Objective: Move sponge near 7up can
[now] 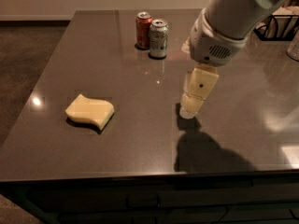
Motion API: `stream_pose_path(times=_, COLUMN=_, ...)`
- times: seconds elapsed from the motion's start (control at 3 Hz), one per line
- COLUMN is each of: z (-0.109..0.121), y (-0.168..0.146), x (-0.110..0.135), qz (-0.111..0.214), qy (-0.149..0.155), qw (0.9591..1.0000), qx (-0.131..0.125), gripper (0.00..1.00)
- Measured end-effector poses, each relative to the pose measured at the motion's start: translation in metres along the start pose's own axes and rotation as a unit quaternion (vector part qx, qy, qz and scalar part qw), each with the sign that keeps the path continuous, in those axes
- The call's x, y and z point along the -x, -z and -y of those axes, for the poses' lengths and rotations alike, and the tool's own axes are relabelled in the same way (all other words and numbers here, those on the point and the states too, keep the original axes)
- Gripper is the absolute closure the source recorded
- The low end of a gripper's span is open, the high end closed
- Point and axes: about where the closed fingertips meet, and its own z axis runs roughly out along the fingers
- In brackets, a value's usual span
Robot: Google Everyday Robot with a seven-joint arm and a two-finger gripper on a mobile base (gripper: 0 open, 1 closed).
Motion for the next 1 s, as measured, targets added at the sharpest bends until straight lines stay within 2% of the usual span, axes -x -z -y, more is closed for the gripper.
stream_pose_path(times=0.33, z=-0.003, y=-0.039, x=0.051, qz=0.026, qy=0.026, qw=0.9992, qx=0.016, gripper=0.0)
stream_pose_path(times=1.0, z=-0.022, y=-0.109, x=0.124, qz=0.051, qy=0.049, qw=0.9964, qx=0.047, gripper=0.0)
